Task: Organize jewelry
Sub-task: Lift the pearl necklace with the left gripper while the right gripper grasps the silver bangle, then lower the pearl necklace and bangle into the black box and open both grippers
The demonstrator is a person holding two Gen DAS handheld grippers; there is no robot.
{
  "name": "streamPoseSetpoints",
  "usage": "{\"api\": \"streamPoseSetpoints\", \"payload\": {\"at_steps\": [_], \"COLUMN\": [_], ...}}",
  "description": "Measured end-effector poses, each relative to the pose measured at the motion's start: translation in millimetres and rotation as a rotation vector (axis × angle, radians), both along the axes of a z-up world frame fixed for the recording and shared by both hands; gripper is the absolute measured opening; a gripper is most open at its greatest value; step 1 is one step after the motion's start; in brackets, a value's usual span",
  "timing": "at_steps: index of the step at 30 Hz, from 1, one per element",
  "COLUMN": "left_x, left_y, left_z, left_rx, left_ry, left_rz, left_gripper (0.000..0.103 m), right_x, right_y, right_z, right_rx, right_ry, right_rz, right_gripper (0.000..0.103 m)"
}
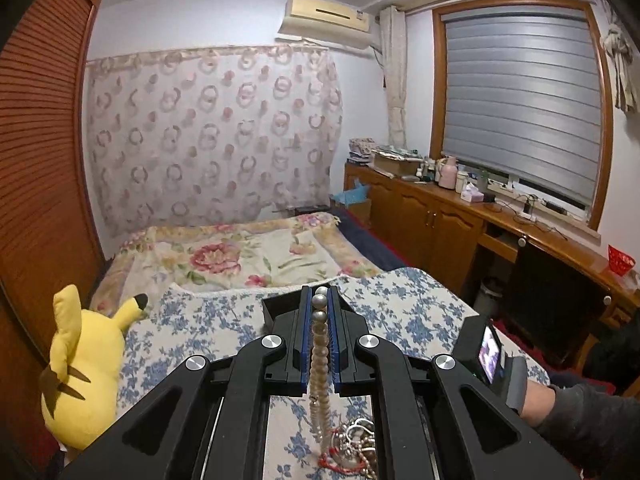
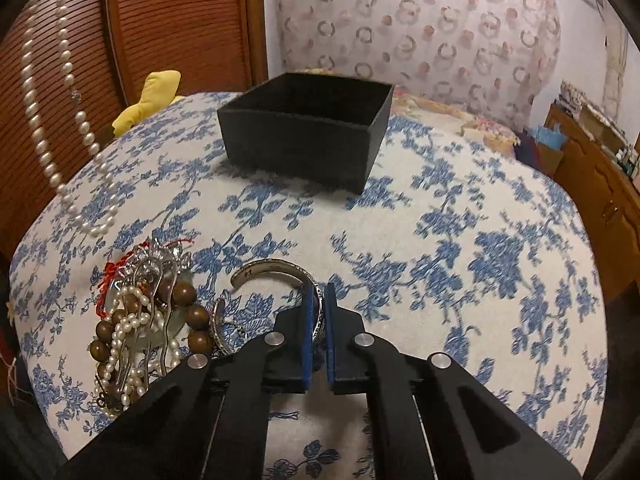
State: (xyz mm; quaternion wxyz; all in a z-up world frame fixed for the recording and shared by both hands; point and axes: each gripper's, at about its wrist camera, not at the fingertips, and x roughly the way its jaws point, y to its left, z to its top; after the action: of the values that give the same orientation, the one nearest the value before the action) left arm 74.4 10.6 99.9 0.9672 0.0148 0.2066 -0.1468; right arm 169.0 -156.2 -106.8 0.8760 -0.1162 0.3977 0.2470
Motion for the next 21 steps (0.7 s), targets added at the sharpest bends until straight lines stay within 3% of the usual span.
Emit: {"api": "streamPoseSetpoints", "payload": {"at_steps": [10,21], "left_x": [26.9,91.4], "left_y": [-8.6,-26.7], "left_z": [22.4,44.7], "left_rx": [0.004,0.03], "left_ry": [-0.039,-0.054], "left_rz": [-0.005,-0.013], "left_gripper": [0.007,0.007], "right_x": [7.7,52.5], "right_y": [-11.5,-10.5], "right_z": [48.0,93.8], "right_rx": [0.037,0.106], "right_ry": [-0.135,-0.211], "right_rz": [0.003,0.027], "right_gripper": [0.005,0.005]}}
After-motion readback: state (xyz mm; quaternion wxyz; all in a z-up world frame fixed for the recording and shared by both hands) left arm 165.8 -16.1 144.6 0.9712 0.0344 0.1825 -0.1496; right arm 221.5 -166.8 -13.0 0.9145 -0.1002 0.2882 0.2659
